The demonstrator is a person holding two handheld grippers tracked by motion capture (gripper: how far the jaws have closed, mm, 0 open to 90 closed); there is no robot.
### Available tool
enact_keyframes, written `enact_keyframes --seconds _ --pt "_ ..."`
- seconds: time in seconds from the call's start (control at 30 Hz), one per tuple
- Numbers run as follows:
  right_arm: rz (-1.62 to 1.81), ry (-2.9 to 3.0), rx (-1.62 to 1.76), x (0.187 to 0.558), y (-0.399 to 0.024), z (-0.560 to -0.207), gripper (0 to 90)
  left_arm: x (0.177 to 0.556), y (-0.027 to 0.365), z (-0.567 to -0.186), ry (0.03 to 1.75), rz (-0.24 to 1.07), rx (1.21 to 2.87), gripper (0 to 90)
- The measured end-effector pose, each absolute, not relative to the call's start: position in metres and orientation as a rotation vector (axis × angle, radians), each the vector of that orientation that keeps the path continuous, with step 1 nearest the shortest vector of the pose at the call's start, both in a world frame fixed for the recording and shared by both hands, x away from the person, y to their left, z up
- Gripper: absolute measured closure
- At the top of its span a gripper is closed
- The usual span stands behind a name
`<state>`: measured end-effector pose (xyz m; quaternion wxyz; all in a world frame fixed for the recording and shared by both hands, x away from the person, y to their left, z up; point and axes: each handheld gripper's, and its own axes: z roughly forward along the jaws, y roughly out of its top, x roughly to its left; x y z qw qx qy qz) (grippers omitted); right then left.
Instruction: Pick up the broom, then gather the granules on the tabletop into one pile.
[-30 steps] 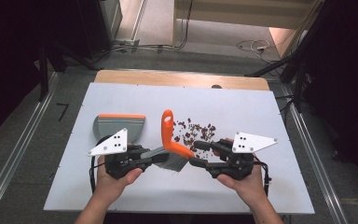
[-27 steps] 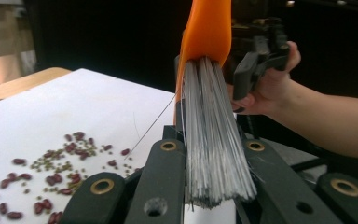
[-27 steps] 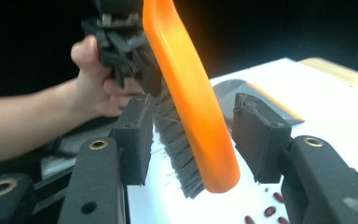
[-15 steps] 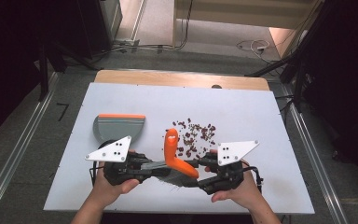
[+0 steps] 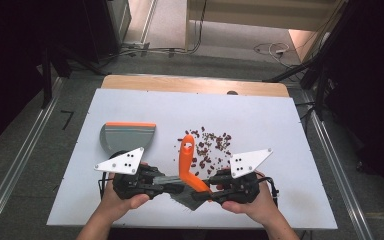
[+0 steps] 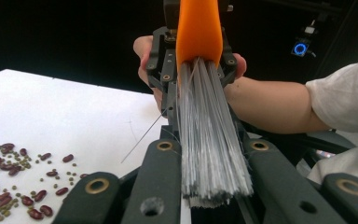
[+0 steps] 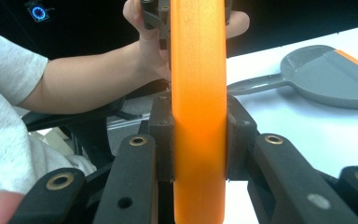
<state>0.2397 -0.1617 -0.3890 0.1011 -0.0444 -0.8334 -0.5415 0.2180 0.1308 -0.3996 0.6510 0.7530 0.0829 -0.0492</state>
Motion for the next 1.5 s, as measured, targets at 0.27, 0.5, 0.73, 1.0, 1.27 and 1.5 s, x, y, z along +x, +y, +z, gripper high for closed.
enact_keyframes --seconds 0.27,0.5,0.73,1.0,1.27,1.5 --pt "-1.598 -2.554 -0.208 0.241 -0.165 -0.390 68.7 0.221 0.137 -0.404 0.346 -0.041 1.701 37.4" --pt "-1.603 -2.644 -0.376 0.248 -0.174 -0.390 68.7 0.226 0.152 -0.409 0.465 0.045 1.678 1.8" --pt "-1.604 -2.704 -0.593 0.259 -0.189 -0.391 68.8 0.224 0.163 -0.413 0.534 0.138 1.661 0.1" --pt "-1.566 -2.794 -0.761 0.270 -0.202 -0.391 68.7 0.224 0.175 -0.419 0.584 0.179 1.662 0.1" --pt "-1.551 -2.874 -0.926 0.284 -0.219 -0.382 68.7 0.213 0.190 -0.427 0.631 0.216 1.666 0.1" --pt "-1.422 -2.965 -1.073 0.310 -0.228 -0.375 68.7 0.206 0.200 -0.439 0.669 0.240 1.684 0.1"
